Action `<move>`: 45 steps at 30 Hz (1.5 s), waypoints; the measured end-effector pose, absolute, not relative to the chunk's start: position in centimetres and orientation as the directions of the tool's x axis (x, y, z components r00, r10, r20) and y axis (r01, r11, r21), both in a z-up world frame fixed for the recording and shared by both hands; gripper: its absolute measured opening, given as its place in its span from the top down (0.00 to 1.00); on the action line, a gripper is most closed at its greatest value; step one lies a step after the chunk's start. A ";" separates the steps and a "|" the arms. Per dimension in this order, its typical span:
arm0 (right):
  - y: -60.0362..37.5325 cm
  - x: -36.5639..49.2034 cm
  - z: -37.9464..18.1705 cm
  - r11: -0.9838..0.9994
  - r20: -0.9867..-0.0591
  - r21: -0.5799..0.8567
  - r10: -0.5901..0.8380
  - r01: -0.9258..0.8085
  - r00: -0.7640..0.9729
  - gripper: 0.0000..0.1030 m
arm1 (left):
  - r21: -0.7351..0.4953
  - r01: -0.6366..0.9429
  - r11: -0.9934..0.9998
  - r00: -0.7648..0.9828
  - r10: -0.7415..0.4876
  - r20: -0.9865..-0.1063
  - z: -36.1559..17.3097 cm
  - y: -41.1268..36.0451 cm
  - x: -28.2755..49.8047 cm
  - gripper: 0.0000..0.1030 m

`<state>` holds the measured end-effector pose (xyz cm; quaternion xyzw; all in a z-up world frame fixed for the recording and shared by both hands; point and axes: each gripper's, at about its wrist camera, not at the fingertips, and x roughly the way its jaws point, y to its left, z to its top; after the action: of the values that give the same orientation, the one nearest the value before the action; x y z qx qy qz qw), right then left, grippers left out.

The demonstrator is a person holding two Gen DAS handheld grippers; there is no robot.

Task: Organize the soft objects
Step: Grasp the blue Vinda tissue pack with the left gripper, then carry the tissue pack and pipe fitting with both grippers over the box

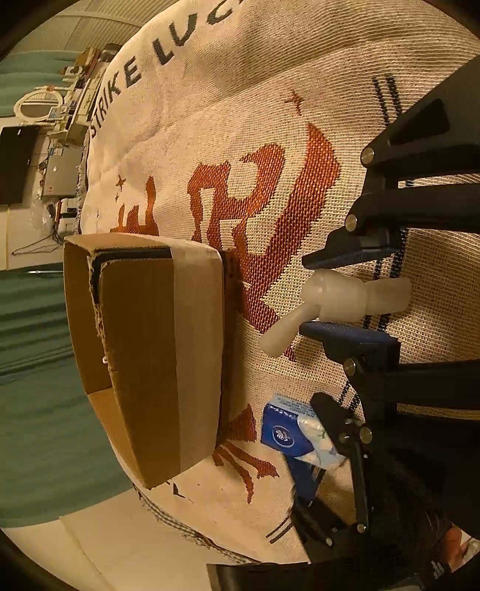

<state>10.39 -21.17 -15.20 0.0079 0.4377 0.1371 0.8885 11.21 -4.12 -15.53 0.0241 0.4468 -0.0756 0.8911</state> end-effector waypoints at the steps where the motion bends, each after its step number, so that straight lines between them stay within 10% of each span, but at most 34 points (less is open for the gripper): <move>1: -21.2 10.1 -15.0 0.963 -0.772 0.136 0.250 -0.232 0.584 0.72 | -0.019 0.161 0.987 0.596 -0.113 -0.795 -15.2 -4.2 10.9 0.48; 25: -20.3 2.0 -1.6 0.948 -0.584 0.132 0.311 -0.290 0.750 0.72 | -0.018 0.187 0.982 0.790 -0.161 -0.591 -1.3 -2.1 4.2 0.48; 45: -18.8 14.5 8.2 0.930 -0.449 0.003 0.330 -0.368 0.830 0.72 | 0.120 0.161 0.980 0.869 -0.083 -0.487 2.9 -1.3 16.6 0.48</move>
<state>14.50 -18.82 8.20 -0.0421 0.2271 0.1827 0.9556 16.64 -1.30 2.87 0.0783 0.2475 -0.0633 0.9636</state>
